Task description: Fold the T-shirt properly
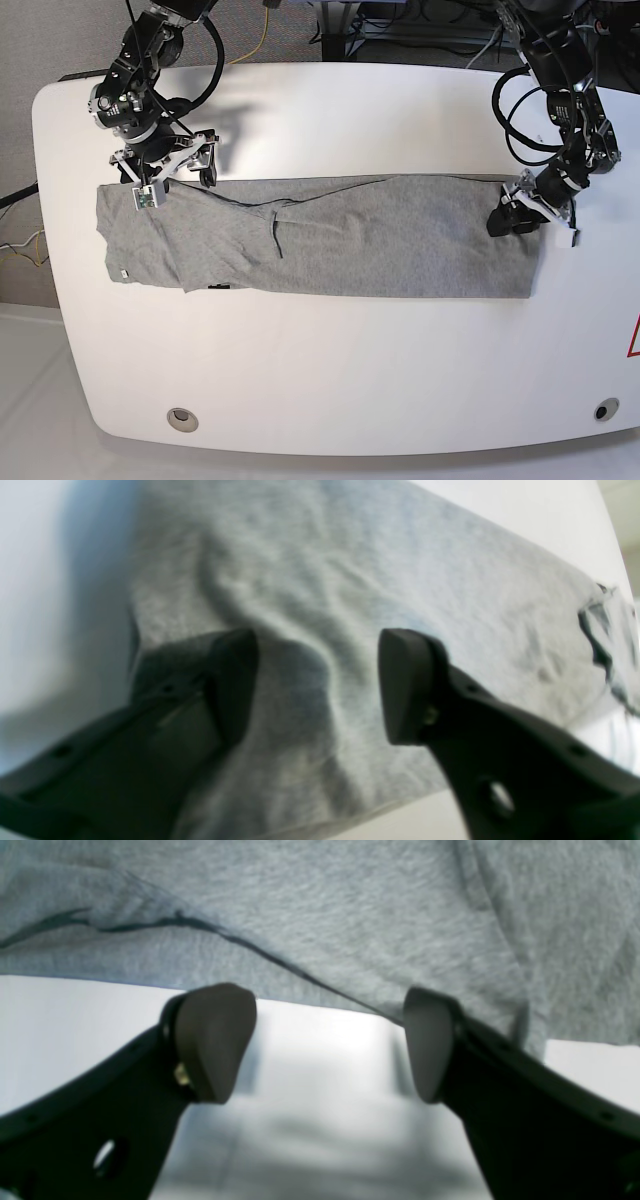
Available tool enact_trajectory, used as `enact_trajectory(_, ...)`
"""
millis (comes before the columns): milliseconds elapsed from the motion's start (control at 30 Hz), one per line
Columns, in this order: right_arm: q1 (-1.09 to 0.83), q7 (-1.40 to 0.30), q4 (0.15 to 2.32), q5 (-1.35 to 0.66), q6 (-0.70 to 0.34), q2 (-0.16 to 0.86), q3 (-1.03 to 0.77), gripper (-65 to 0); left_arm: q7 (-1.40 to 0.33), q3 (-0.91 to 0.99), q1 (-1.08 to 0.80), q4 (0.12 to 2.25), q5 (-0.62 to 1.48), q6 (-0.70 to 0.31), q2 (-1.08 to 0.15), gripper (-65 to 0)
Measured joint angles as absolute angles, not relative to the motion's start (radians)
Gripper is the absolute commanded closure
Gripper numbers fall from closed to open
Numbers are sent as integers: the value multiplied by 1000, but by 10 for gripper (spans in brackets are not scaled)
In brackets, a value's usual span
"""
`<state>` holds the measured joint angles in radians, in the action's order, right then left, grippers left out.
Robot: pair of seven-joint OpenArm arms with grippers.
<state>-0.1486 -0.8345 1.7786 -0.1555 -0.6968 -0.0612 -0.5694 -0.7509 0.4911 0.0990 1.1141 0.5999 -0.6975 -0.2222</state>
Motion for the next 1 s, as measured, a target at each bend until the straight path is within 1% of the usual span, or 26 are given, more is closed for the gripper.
enact_trajectory(100,-148,-834,1777,-155,-697,-62,-568,-482,-755,470,105,1114,601,-698,-223,-425)
enact_trajectory(167,-148,-834,1777,-155,-697,-62,-568,-482,-756,466,104,1114,601,-698,-223,-417)
enact_trajectory(300,-146,-834,1773,-155,-696,-61,-568,-482,-758,468,97,1118,604,-701,-231,-375)
enact_trajectory(367,-146,-834,1772,-155,-696,-62,-568,-482,-767,476,97,1121,603,-704,-234,-344)
enact_trajectory(433,-145,-834,1770,-155,-696,-64,-568,-482,-782,484,97,1123,603,-703,-239,-286)
enact_trajectory(500,-145,-834,1766,-155,-697,-64,-567,-482,-804,491,97,1129,599,-697,-242,-212)
enact_trajectory(533,-145,-834,1763,-157,-697,-64,-567,-483,-820,495,98,1131,601,-697,-244,-211)
enact_trajectory(600,-145,-831,1750,-158,-696,-64,-563,-483,-905,520,103,1138,615,-698,-248,-212)
enact_trajectory(767,-143,-831,1719,-158,-696,-68,-561,-483,-951,551,105,1155,627,-696,-273,-239)
enact_trajectory(833,-139,-831,1706,-157,-696,-69,-562,-480,-952,569,107,1169,631,-696,-291,-306)
enact_trajectory(900,-134,-828,1697,-158,-697,-69,-563,-480,-947,601,112,1203,615,-696,-307,-346)
enact_trajectory(1000,-129,-815,1690,-158,-696,-69,-564,-478,-899,626,123,1246,606,-690,-331,-366)
